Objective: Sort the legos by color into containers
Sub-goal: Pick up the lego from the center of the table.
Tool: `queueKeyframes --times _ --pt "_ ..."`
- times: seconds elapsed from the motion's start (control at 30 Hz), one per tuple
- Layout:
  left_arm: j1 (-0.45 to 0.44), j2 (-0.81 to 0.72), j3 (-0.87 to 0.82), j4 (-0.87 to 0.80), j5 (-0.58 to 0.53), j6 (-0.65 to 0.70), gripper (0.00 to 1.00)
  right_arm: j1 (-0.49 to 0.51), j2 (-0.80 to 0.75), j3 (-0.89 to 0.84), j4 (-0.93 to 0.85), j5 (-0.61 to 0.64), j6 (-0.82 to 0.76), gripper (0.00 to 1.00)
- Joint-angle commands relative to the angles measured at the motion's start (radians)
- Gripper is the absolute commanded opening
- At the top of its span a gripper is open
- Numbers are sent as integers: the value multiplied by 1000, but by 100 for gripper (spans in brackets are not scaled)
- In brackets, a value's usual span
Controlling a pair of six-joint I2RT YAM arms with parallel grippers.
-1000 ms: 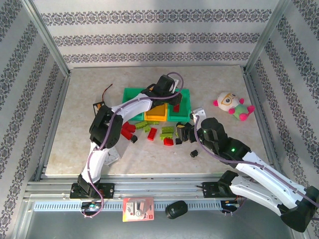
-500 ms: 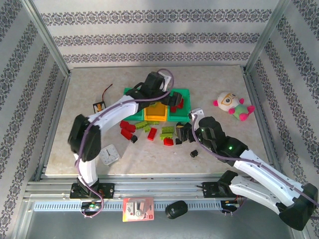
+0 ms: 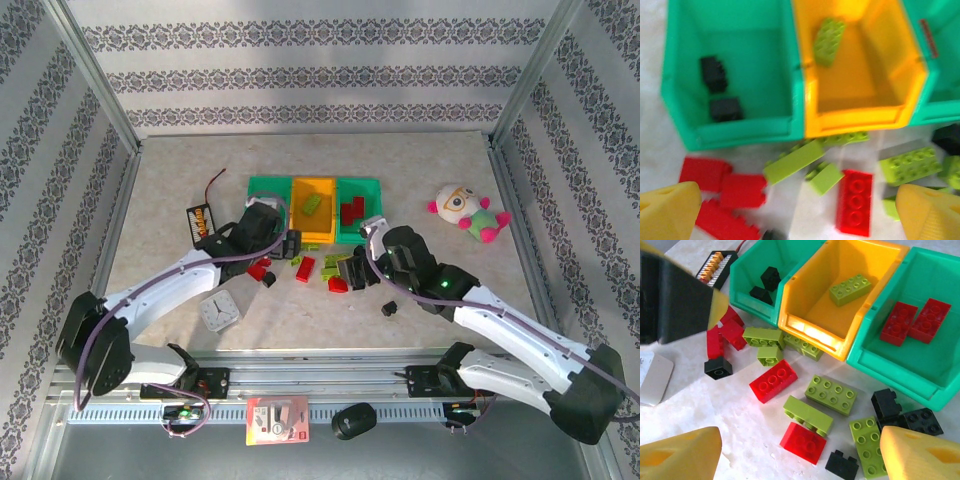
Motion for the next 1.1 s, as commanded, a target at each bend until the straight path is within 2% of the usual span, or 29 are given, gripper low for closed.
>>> queueKeyframes --times 0.0,0.07,0.2,0.33,0.47,0.87,1.07 --pt "-6 -16 -47 -39 -54 -101 99 18 28 41 44 -35 -27 83" --pt "-7 2 -58 5 25 -40 95 23 44 46 48 -38 -31 83" --pt "-22 82 -21 16 84 21 87 35 58 52 48 -34 -34 83" --pt "-45 180 30 12 127 30 80 36 45 42 47 -23 -30 83" --pt "-78 269 62 17 191 25 79 37 17 27 38 -8 -22 83" --pt "-113 425 122 6 230 -8 64 36 -7 6 32 3 -19 83" --pt "-113 457 145 -1 229 -8 50 37 -20 0 30 8 -18 83"
